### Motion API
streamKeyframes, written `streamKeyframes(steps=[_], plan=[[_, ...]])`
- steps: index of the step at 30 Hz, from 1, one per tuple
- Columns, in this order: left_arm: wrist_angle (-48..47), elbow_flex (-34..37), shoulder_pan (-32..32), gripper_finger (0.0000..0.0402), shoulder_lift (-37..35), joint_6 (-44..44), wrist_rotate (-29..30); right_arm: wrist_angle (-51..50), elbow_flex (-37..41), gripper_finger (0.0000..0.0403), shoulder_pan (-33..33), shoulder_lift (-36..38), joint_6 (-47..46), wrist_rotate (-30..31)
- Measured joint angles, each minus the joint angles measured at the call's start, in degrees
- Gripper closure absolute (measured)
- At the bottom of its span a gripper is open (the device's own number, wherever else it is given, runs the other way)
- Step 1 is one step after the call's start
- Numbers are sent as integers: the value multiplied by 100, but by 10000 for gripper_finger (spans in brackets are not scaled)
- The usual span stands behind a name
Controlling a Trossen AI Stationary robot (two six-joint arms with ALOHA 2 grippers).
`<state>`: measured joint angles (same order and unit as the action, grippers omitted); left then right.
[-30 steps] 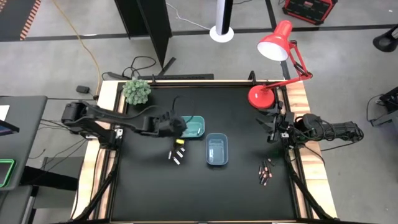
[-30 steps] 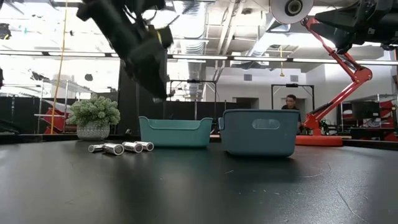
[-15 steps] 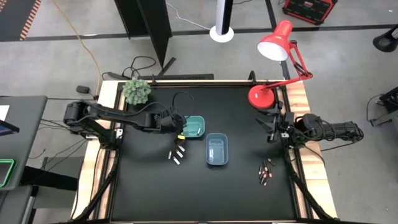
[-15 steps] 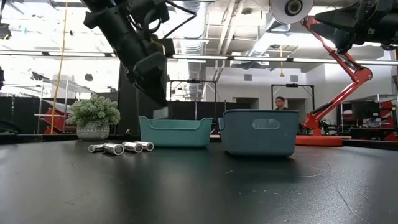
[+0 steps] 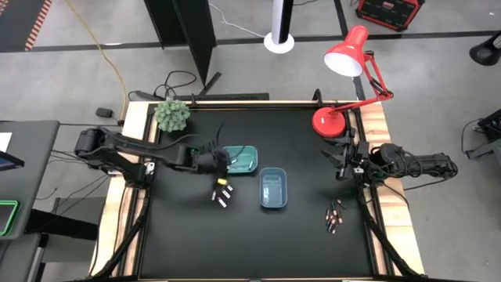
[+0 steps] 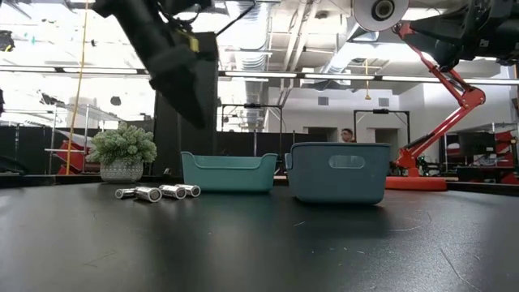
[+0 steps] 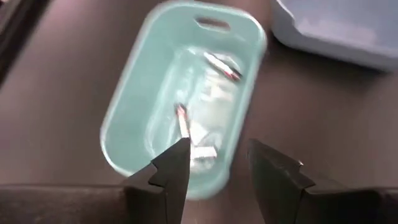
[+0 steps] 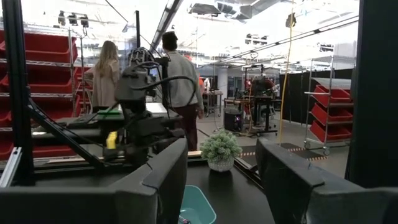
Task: Sort batteries
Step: Put the silver battery into the light blue bin
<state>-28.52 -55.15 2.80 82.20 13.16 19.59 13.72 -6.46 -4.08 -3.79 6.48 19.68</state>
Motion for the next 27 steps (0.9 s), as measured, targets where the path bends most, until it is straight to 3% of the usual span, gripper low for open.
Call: streamKeyframes(steps=[8, 14, 22, 27], plan=[[-973, -23, 955, 267, -112, 820, -138, -7, 0, 195, 0, -2, 2, 0], [-1078, 8, 1447, 236, -81, 1833, -117, -7, 0, 195, 0, 0, 4, 0], [-1454, 12, 1612, 203, 352, 3862, -83, -6, 0, 195, 0, 0, -14, 0], [-1427, 15, 1616, 208, 814, 4368, -100, -10, 0, 195, 0, 0, -42, -1]])
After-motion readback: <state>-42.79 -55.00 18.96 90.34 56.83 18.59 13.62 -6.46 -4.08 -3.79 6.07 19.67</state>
